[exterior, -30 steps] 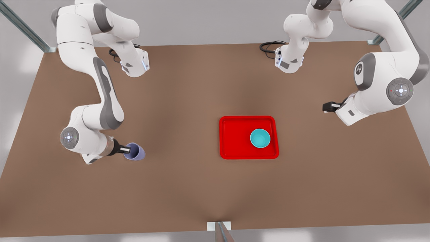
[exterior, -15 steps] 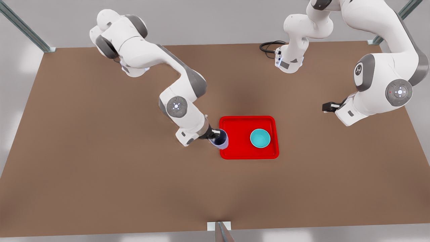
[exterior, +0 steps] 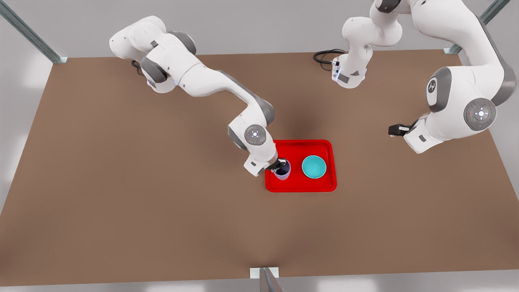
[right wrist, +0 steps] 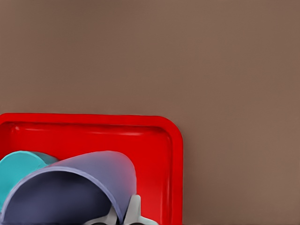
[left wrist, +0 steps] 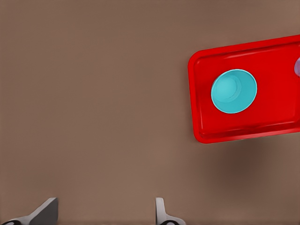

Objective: Place the bowl on the tray with the left arm and the cup on the tray with the right arm

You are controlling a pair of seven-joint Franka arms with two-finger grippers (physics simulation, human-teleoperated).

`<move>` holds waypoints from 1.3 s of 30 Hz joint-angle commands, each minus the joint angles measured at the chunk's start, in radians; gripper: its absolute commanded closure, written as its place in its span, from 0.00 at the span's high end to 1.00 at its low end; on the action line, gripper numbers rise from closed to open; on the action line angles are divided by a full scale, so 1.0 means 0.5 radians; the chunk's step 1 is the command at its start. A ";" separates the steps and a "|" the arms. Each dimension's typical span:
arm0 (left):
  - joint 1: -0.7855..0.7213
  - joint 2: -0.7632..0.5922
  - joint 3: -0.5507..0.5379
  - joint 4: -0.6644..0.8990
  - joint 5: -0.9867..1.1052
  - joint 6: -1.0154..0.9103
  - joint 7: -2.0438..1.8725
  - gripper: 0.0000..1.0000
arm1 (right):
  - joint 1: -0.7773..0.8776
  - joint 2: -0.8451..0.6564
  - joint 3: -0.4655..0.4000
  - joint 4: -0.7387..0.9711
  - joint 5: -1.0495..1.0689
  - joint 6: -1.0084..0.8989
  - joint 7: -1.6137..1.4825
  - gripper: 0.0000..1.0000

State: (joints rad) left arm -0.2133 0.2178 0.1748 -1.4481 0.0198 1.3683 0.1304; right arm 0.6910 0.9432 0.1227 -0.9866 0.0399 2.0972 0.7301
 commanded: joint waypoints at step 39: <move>-0.009 0.098 -0.003 0.156 -0.043 -0.064 -0.037 1.00 | -1.001 -1.671 0.012 -1.389 -0.245 -0.365 -0.353 1.00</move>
State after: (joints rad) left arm -0.2178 0.2683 0.1733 -1.3699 0.0085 1.3359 0.1120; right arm 0.0757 0.0087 0.1832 -1.7828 -0.0773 1.9041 0.5017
